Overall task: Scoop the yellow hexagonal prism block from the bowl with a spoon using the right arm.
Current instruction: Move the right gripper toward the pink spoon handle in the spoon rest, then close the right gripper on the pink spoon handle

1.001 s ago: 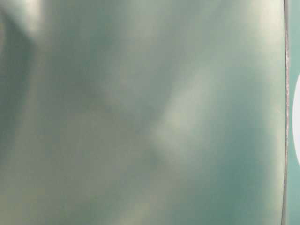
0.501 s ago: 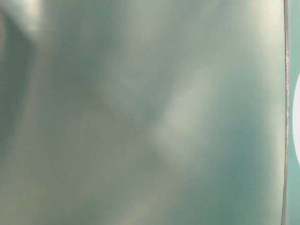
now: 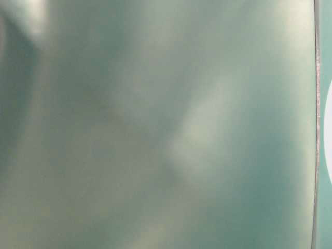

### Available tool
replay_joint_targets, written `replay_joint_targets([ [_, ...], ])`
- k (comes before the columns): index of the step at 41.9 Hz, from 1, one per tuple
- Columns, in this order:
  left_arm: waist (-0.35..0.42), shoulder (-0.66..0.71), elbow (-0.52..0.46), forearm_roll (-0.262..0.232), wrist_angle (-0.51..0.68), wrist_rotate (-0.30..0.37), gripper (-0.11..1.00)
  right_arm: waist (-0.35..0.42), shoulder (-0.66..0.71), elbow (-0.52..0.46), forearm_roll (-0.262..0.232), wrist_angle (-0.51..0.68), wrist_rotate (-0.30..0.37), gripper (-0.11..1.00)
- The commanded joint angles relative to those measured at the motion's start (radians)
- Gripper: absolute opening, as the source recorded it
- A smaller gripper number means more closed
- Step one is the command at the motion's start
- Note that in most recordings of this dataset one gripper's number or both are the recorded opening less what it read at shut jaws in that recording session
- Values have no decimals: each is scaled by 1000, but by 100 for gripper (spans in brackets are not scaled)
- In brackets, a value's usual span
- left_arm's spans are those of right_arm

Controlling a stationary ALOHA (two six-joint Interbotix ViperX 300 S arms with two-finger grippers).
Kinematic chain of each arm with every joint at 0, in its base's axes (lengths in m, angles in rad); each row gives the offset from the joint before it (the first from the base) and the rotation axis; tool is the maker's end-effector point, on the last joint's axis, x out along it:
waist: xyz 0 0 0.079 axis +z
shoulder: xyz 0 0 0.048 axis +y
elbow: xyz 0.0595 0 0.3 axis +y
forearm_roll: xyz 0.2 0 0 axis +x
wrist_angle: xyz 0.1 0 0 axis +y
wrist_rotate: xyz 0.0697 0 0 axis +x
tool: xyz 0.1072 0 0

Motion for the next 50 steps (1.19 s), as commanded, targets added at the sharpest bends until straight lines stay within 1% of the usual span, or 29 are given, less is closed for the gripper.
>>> replay_joint_targets([
  [1, 0, 9, -17, 2, -5, 2, 0, 46, 78, 6, 57, -109, -2, 53],
  [6, 0, 11, -17, 2, -5, 2, 0, 114, 181, 9, 121, -207, -2, 53],
  [15, 0, 12, -15, 2, -3, 2, 0, 245, 353, 3, 229, -313, -2, 53],
  [20, 0, 14, -15, 2, -3, 5, 0, 304, 414, 2, 287, -342, 2, 53],
  [23, 0, 14, -15, 2, -3, 5, 0, 322, 443, 2, 305, -351, 11, 53],
  [27, 0, 14, -15, 2, -3, 5, 0, 334, 480, 3, 316, -360, 23, 53],
  [38, 0, 15, -15, 2, 6, 5, 0, 337, 555, 6, 316, -370, 46, 53],
  [43, 0, 15, -15, 2, 9, 5, 0, 339, 583, 5, 316, -371, 61, 53],
  [50, 2, 15, -15, 2, 12, 5, 0, 342, 597, 3, 314, -365, 61, 53],
])
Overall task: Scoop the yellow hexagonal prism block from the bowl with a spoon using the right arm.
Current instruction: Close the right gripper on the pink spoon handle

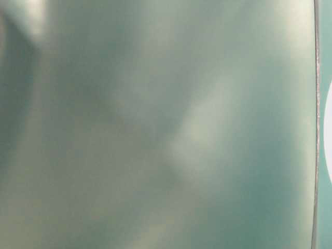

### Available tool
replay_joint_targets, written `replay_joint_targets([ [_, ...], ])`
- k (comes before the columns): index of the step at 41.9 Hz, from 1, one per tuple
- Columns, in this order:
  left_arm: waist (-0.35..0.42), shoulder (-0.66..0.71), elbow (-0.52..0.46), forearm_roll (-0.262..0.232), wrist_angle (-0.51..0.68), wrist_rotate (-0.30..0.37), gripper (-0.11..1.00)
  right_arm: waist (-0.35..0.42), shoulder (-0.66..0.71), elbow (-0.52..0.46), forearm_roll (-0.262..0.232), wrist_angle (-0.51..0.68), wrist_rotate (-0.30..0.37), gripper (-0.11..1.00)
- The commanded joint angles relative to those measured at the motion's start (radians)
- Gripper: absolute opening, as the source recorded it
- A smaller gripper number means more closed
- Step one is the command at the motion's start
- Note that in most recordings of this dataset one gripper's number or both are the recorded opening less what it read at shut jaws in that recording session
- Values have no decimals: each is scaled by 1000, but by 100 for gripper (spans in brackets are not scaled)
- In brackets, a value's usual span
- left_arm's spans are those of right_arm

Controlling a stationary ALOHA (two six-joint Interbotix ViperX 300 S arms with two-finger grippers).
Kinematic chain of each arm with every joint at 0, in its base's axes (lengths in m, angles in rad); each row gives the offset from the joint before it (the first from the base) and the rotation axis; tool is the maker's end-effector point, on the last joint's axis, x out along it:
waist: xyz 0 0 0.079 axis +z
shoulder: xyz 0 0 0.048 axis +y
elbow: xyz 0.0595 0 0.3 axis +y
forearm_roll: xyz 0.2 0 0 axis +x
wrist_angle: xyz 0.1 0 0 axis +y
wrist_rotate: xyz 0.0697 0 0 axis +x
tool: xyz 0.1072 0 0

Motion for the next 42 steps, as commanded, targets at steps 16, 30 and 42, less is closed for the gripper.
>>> replay_joint_targets([
  [16, -2, 9, -15, 3, 8, 2, 0, 14, -12, -2, 3, -5, 2, 52],
  [30, -2, 9, -15, 3, 23, 2, 0, 12, -38, -3, 3, -5, 5, 23],
  [42, -2, 2, -17, 3, 37, 2, 0, 3, -179, 3, 2, 57, -2, 23],
])
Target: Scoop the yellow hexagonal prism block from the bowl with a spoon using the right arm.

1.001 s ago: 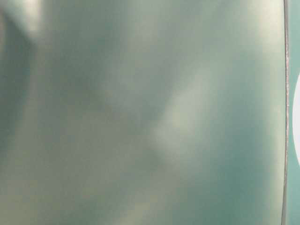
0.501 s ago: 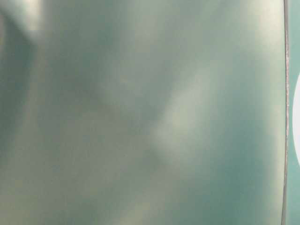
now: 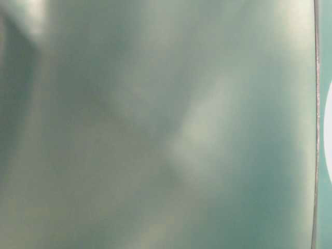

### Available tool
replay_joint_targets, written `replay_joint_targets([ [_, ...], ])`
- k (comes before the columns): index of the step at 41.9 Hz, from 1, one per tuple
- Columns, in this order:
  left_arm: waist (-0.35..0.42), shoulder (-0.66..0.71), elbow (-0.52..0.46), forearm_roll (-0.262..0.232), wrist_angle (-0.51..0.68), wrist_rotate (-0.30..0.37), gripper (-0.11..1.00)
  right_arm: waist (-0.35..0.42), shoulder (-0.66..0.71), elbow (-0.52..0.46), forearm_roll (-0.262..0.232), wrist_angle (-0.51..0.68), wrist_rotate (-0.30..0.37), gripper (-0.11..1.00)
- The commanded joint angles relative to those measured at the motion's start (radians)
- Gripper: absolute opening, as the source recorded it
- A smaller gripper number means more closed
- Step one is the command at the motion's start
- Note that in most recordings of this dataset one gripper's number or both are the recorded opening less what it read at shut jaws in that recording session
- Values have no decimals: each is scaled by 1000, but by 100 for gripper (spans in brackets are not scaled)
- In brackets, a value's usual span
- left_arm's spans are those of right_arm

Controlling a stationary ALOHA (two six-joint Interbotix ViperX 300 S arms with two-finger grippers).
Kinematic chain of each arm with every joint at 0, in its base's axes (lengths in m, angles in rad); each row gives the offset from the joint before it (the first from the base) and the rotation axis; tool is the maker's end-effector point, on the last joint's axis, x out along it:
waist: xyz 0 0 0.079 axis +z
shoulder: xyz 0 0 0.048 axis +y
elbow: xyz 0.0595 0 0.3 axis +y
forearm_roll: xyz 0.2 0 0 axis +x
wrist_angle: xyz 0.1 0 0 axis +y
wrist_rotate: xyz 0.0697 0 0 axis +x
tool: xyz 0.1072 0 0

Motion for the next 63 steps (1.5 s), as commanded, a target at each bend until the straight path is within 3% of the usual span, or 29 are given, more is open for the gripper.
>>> replay_joint_targets([
  [1, -2, 3, -17, 2, -5, 0, 0, -6, -74, -3, 3, 32, -5, 23],
  [13, -2, 3, -17, 2, 0, 2, 0, -60, -164, -23, 3, 213, -11, 23],
  [30, 0, 3, -17, 2, 9, -2, 0, -91, -189, -54, 2, 256, -51, 19],
  [35, 0, 5, -17, 2, 21, -6, 0, -92, -189, -61, 2, 290, -51, 5],
  [55, -2, 3, -17, 2, 49, -11, 0, -92, -196, -52, 3, 310, -40, 5],
  [63, -2, 3, -15, 2, 49, -11, 0, -92, -207, -40, 26, 313, -34, 6],
])
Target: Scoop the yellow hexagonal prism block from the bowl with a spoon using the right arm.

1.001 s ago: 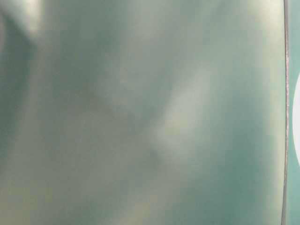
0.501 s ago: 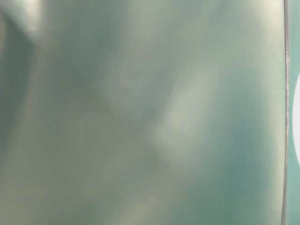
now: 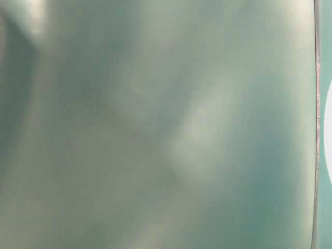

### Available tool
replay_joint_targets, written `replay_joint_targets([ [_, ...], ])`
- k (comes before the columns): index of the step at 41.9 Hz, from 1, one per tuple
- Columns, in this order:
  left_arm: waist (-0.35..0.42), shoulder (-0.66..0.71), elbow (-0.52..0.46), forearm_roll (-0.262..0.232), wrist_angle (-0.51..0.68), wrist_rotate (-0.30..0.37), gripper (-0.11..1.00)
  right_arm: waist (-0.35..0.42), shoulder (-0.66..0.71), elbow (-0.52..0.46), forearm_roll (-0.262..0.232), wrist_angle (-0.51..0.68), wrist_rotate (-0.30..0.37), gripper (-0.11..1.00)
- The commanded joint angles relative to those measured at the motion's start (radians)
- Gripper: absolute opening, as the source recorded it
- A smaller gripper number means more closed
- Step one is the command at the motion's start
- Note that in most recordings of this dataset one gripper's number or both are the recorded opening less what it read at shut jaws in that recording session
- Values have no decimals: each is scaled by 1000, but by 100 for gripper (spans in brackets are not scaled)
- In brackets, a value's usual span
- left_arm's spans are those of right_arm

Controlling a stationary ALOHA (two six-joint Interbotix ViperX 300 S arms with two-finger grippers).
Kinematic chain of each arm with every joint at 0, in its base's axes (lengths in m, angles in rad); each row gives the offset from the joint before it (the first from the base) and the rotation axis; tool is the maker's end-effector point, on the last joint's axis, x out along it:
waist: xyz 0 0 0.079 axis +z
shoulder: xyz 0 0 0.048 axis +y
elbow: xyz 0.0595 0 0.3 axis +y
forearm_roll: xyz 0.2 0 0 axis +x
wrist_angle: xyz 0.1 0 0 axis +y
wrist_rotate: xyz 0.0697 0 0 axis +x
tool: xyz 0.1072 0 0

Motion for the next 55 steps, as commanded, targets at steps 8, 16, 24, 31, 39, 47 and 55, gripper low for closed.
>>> replay_joint_targets([
  [8, -2, 5, -17, 2, -3, -2, 0, -2, -31, 6, 8, -2, 2, 17],
  [16, -2, 6, -17, 2, -3, -3, 0, -2, -31, 0, 9, 23, 2, 43],
  [24, -2, 6, -17, 2, -3, -3, 0, -2, -31, -2, 8, 29, -2, 49],
  [31, -2, 6, -17, 2, -3, -3, 0, -2, -31, 2, 6, 52, -14, 49],
  [39, -2, 6, -17, 2, -6, -3, 0, -2, -31, 2, 8, 100, -49, 49],
  [47, 0, 6, -17, 2, -9, -3, 0, -21, -32, 3, 9, 156, -69, 49],
  [55, -2, 6, -17, 2, -11, -3, 0, -28, -32, -3, 9, 176, -71, 49],
])
